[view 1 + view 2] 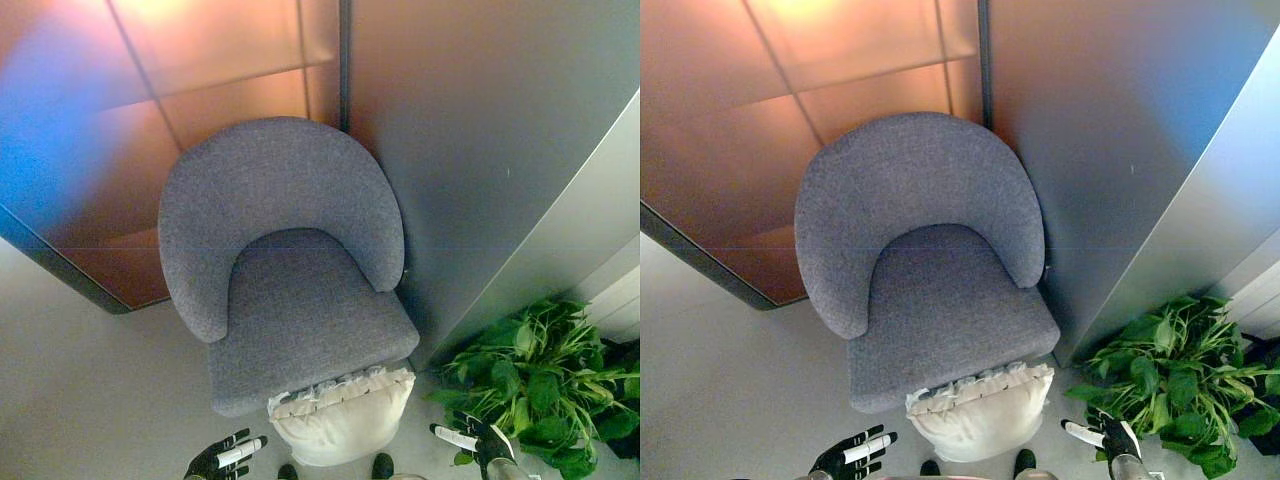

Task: Pick up the pillow and put it on the sofa.

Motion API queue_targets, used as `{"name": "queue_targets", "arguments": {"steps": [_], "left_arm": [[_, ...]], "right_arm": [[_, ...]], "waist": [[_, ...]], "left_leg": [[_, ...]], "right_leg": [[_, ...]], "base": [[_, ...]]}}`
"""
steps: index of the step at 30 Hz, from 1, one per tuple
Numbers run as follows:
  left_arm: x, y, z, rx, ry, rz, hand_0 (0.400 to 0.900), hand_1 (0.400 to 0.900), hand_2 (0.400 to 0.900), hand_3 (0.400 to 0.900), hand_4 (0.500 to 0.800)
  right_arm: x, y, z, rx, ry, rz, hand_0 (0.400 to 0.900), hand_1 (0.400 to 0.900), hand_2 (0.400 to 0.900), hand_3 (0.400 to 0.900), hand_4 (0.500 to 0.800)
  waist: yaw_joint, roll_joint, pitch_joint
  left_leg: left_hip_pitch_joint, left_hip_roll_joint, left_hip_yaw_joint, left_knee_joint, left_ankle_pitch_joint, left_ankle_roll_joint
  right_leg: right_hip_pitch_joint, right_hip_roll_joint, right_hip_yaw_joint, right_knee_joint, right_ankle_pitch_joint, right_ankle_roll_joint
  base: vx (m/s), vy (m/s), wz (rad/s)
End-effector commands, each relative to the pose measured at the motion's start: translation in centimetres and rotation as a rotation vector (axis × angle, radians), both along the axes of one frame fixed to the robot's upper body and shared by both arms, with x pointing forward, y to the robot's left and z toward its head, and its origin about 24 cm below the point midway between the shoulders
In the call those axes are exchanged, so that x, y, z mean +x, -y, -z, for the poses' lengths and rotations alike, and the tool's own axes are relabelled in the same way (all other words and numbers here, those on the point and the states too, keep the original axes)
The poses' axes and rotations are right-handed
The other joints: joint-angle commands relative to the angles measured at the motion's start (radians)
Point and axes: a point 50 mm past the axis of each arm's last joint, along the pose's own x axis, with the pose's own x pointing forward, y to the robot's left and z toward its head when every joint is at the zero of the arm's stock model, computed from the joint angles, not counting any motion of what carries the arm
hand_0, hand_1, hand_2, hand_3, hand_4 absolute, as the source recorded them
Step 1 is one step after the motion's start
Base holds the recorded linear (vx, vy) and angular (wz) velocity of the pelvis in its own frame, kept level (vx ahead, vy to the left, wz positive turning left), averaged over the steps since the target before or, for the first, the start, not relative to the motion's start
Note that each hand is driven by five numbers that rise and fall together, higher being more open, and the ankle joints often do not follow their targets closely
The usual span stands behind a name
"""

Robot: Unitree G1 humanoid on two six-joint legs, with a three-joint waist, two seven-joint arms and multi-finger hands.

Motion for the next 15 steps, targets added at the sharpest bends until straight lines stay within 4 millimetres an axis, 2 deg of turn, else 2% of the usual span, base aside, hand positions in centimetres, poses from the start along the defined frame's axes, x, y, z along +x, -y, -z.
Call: {"name": "queue_targets", "arguments": {"steps": [1, 15], "left_arm": [[2.56, -1.1, -1.15, 0.013, 0.118, -0.012, 0.9, 0.9, 0.9, 0.9, 0.8], [2.69, -1.27, -1.23, 0.027, 0.115, -0.006, 0.9, 0.9, 0.9, 0.9, 0.8]], "right_arm": [[3.92, 0.3, -1.63, -0.033, 0.135, -0.041, 0.9, 0.9, 0.9, 0.9, 0.8], [3.9, 0.86, -1.85, -0.043, 0.141, -0.028, 0.9, 0.9, 0.9, 0.9, 0.8]], "waist": [[-0.005, -0.029, -0.017], [-0.006, -0.024, 0.001]], "left_leg": [[-0.031, 0.011, -0.046, 0.021, -0.033, 0.001], [-0.038, 0.013, -0.047, 0.036, -0.037, 0.0]], "right_leg": [[-0.011, -0.093, 0.032, 0.09, -0.105, 0.099], [-0.016, -0.092, 0.036, 0.101, -0.111, 0.096]], "base": [[0.0, 0.0, 0.0], [0.0, 0.0, 0.0]]}}
